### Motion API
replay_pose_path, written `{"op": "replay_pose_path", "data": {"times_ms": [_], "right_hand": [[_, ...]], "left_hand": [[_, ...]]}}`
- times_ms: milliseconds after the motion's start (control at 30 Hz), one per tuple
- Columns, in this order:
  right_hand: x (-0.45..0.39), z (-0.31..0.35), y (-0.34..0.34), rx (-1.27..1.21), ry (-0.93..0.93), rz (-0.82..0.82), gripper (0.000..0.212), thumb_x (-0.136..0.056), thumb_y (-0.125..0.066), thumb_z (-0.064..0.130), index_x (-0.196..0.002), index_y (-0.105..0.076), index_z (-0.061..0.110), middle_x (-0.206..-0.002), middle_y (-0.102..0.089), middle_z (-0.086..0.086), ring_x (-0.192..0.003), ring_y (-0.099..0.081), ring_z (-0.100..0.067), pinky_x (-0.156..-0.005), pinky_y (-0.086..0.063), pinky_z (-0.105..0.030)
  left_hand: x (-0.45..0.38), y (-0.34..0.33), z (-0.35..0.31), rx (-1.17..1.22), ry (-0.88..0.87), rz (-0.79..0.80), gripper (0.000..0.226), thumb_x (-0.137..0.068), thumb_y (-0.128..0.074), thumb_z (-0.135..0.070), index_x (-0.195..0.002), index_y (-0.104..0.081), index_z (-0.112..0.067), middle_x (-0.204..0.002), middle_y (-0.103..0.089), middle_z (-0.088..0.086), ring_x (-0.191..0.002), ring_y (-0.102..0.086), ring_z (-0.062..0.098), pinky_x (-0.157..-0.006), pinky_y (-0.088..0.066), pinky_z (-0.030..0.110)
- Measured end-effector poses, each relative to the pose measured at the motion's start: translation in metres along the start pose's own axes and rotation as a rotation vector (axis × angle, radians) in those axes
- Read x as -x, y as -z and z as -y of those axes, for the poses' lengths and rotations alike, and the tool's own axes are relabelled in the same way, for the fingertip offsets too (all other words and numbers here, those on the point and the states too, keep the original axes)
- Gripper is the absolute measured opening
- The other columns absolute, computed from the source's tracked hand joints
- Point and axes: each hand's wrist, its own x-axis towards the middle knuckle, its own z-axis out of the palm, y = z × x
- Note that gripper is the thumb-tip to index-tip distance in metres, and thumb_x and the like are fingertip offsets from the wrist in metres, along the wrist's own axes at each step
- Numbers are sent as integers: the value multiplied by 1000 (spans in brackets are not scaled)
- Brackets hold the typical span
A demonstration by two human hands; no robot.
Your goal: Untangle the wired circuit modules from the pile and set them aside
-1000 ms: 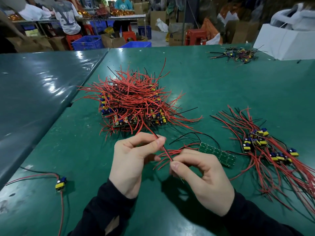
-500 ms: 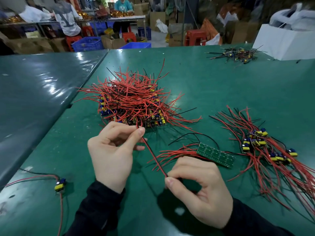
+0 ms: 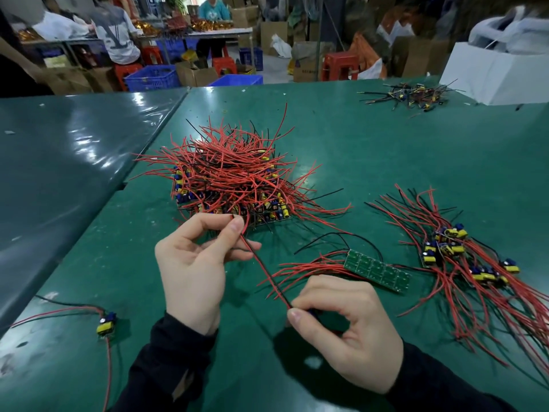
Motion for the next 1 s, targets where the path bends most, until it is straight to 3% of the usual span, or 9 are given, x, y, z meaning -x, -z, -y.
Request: {"op": "replay_pose_path", "data": {"times_ms": [133,233,367,467,633,800,1000], "right_hand": [[-3,0,0,-3,-17,-25,16,-81,-65,5,-65,-66,7,-61,-55,1,-58,-51,-12,-56,-43,-28],[-4,-3,3,-21,-73,-84,17,-82,-64,8,-66,-68,8,-60,-56,3,-58,-52,-13,-57,-43,-26],[-8,-9,8,-42,-165,-180,18,-83,-62,12,-66,-68,15,-60,-56,7,-58,-53,-13,-56,-42,-26],[-9,-9,8,-61,-190,-173,18,-83,-62,13,-68,-69,19,-61,-57,9,-59,-54,-12,-59,-42,-24],[-8,-9,8,-49,-188,-140,18,-82,-63,12,-66,-68,19,-61,-58,9,-60,-55,-7,-61,-41,-22],[-4,-6,1,0,-135,-36,18,-82,-65,11,-65,-68,12,-60,-53,14,-58,-51,-3,-60,-39,-18],[-3,0,1,-47,-84,41,17,-83,-65,8,-67,-68,10,-62,-56,6,-58,-52,-9,-58,-41,-22]], "left_hand": [[1,-1,1,86,63,-66,5,-76,-67,-8,-73,-63,-8,-51,-58,0,-51,-66,19,-47,-49,17],[5,-7,2,130,81,-45,9,-73,-66,-11,-82,-68,-9,-67,-69,3,-60,-69,18,-51,-51,17],[21,-18,8,89,326,308,29,-60,-73,-14,-87,-75,-4,-84,-73,18,-71,-69,20,-62,-55,21],[28,-23,12,86,455,410,29,-58,-73,-14,-85,-76,-5,-84,-74,16,-72,-68,15,-64,-54,19],[29,-24,12,156,520,338,16,-58,-71,-11,-72,-75,-5,-75,-71,13,-67,-67,17,-60,-55,21],[15,-16,7,224,397,94,6,-64,-65,-3,-67,-70,-5,-71,-70,7,-69,-68,16,-62,-58,26],[3,-6,0,223,300,-20,6,-63,-65,-5,-65,-71,-7,-70,-71,5,-68,-70,15,-55,-54,21]]}}
